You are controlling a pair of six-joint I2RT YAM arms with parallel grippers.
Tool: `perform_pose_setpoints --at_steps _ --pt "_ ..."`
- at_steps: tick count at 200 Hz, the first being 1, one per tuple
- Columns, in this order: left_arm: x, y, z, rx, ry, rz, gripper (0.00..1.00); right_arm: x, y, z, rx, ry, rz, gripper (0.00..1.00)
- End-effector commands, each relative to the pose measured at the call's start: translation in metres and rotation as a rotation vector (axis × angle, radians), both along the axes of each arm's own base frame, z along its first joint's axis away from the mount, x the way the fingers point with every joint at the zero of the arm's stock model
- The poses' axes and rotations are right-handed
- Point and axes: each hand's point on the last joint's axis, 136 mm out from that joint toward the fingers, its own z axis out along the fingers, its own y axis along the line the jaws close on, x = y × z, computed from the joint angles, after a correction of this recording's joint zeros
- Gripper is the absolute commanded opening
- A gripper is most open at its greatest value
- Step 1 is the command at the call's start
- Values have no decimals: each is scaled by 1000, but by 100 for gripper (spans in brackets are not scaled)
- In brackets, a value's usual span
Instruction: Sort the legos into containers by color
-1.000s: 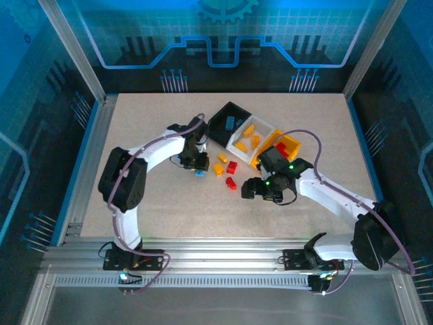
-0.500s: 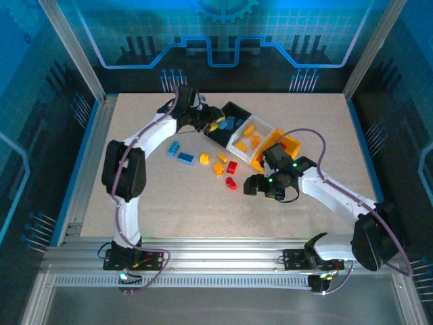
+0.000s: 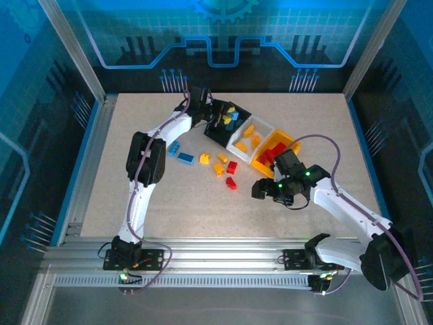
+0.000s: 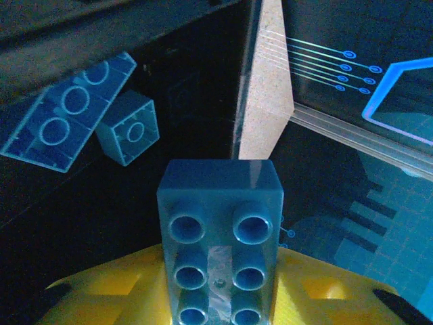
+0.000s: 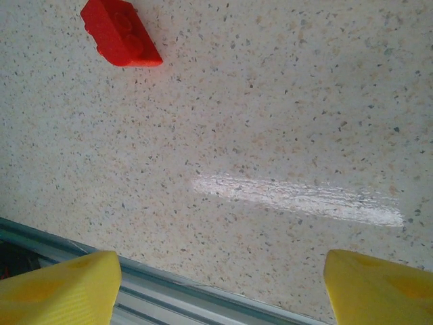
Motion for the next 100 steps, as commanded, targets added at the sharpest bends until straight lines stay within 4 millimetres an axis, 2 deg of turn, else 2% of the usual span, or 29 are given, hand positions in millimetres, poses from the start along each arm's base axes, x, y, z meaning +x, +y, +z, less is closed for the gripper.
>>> perform_pose_setpoints --at_steps 1,49,100 --pt "6 -2 4 -16 0 13 41 -6 -10 -5 -18 28 -39 80" --pt "0 2 3 -6 6 10 47 -8 -9 -4 -10 32 -45 80" --pt "-7 7 8 -9 0 10 49 -9 -8 -3 2 35 -52 80"
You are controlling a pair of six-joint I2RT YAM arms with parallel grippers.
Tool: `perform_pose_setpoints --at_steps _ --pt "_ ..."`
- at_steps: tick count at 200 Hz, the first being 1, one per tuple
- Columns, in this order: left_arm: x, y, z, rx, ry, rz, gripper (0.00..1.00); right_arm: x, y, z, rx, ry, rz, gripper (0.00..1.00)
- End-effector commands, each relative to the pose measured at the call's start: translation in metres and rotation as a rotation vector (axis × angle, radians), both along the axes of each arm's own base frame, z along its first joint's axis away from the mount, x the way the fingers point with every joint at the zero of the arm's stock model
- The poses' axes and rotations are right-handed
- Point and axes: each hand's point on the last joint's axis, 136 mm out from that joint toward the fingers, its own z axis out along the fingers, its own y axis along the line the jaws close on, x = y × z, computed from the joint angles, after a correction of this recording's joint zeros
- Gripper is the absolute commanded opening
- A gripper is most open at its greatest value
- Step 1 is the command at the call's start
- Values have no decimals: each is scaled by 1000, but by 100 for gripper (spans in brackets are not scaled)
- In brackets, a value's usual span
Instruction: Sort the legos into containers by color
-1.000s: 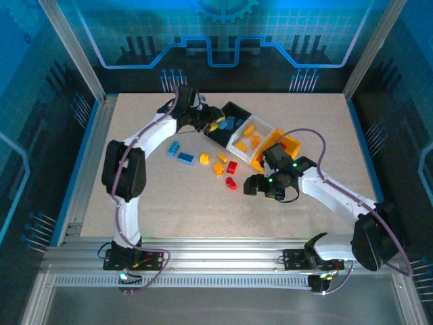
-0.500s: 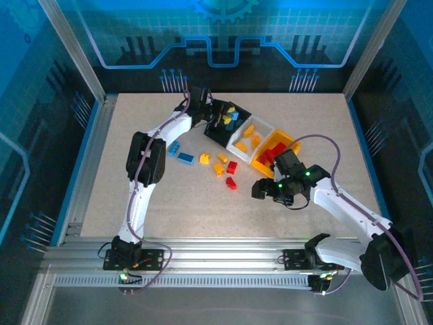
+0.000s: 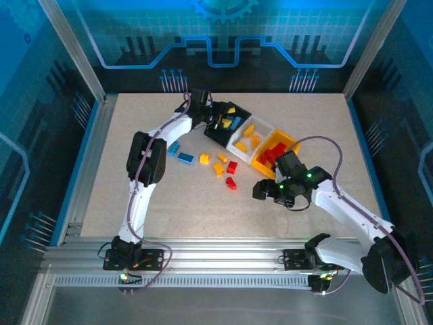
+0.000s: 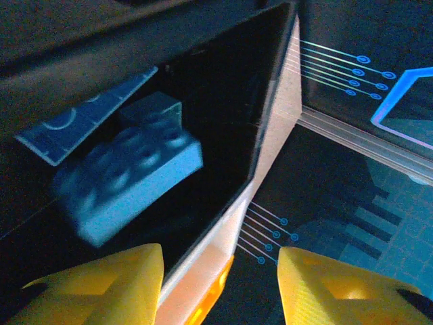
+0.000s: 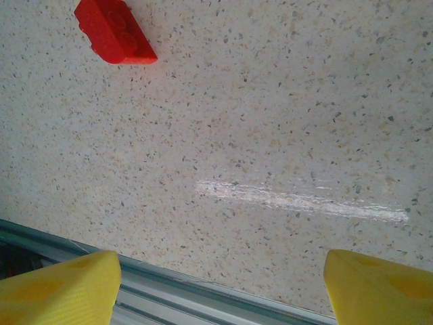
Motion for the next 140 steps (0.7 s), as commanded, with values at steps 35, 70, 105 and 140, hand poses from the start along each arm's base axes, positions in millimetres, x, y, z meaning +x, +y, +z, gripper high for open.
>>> perform_pose_setpoints --at_steps 35,70,105,140 --pt "-19 14 42 71 -73 -76 51 -6 -4 -3 4 25 -23 80" --pt "-66 64 63 455 -136 -305 55 -4 -1 -2 12 18 -10 80" --pt "-108 140 60 843 -128 -501 58 0 5 -3 23 22 12 80" --pt "-134 199 33 1041 -31 -564 59 4 16 -4 21 29 49 80"
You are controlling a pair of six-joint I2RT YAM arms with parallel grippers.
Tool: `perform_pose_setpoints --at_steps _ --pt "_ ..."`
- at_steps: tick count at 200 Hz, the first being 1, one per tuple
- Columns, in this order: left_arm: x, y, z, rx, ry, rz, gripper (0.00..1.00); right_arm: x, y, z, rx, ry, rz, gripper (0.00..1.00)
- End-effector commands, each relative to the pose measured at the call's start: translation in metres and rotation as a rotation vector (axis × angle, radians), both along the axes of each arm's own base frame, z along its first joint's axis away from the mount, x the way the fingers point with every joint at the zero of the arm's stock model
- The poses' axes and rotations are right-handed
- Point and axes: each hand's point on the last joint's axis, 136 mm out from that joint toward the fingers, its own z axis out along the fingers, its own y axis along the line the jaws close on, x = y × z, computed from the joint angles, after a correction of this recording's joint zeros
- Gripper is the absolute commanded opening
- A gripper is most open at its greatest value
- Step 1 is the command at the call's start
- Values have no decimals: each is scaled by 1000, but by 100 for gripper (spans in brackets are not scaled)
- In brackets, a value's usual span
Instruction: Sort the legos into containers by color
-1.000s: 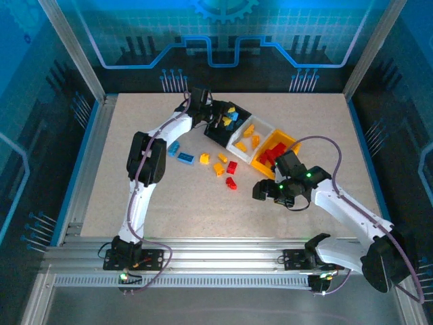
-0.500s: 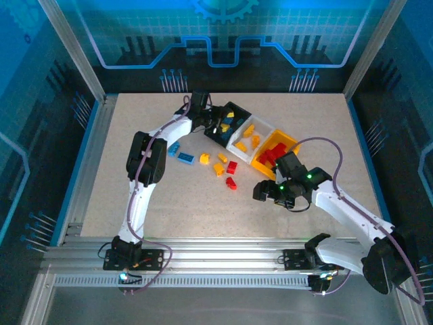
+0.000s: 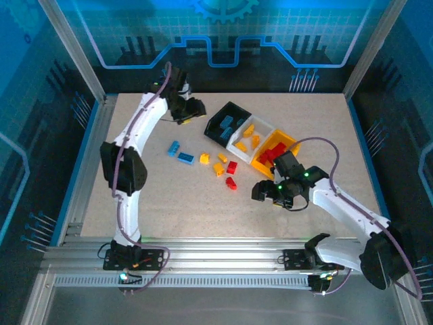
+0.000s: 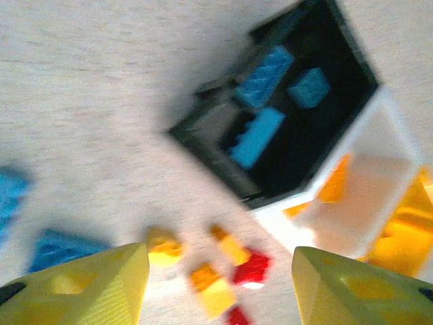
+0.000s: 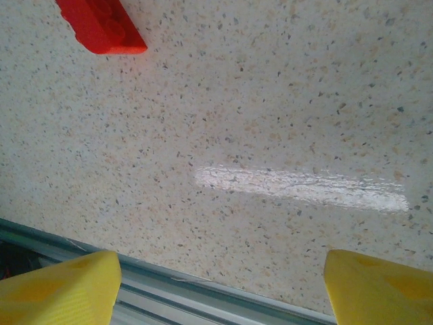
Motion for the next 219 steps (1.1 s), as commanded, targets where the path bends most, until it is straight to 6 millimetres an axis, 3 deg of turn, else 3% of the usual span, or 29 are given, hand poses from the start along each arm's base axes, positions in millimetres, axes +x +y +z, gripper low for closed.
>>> perform_pose_setpoints --at_steps 1,40,83,128,219 --pt "-44 59 -42 280 158 -90 59 6 13 7 23 -20 42 80" --pt "-51 78 -74 348 201 -68 59 6 19 9 3 -24 73 80" --pt "-41 86 -103 352 238 -65 59 1 13 9 -21 -17 63 80" --pt "-27 90 -123 342 268 -57 58 -1 9 8 -41 -3 55 80" --pt "-28 101 -157 316 331 -38 55 2 16 -1 -61 37 46 80"
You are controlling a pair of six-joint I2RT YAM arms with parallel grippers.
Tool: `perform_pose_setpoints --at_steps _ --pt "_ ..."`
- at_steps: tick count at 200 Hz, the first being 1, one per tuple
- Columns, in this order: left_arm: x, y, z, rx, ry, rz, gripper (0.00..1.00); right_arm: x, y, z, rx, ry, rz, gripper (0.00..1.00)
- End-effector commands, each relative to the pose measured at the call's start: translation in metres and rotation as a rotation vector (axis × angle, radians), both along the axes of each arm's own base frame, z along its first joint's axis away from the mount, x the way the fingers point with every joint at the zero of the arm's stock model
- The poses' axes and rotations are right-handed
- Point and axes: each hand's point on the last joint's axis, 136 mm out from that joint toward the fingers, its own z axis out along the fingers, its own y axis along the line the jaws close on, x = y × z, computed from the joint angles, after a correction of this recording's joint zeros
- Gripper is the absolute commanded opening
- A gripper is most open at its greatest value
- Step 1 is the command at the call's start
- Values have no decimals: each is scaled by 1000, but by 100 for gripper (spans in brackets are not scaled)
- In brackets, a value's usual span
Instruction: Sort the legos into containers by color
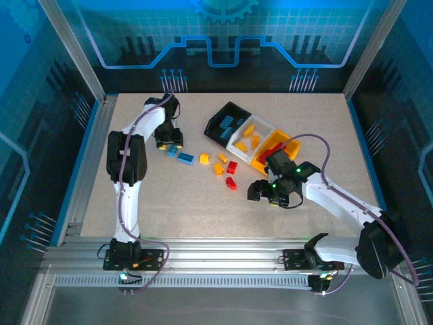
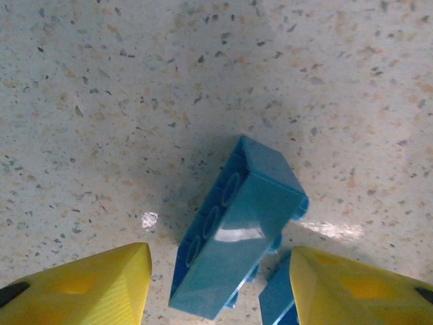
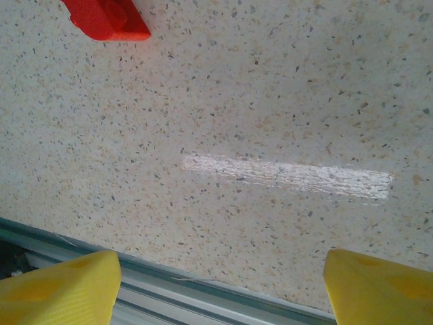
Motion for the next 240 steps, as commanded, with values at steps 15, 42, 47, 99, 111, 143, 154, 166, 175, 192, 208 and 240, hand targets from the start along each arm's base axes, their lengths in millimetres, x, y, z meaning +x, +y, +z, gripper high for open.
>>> perform_pose_setpoints --at_steps 15,42,47,99,111,143,154,166,175,192,208,240 --pt "0 6 -8 -20 9 1 51 6 10 7 -12 -4 10 80" --pt "-5 5 -12 -27 16 5 41 8 16 6 -14 2 27 80" --pt "-6 5 -12 -33 14 11 39 8 18 7 -13 2 30 80" --pt "-14 3 -14 -72 18 50 32 10 21 11 -21 -10 65 80" --pt "-15 2 -13 -84 16 62 28 10 21 12 -23 -13 71 80" --pt "-18 -6 -5 -167 -3 112 25 9 19 15 -22 -26 81 80" --pt "-17 -11 3 -213 -24 135 25 8 18 15 -21 -27 83 81" --pt "-15 -18 14 -262 -50 159 25 7 17 15 -19 -29 83 81" --pt "-11 -24 25 -305 -78 183 25 7 16 15 -16 -31 83 81" --pt "-1 -42 52 -436 -132 238 26 6 14 13 -9 -33 77 81" --pt "12 -64 77 -597 -173 286 26 5 12 11 -1 -32 69 81" --pt "42 -106 123 -861 -244 334 27 4 8 13 14 -45 52 81"
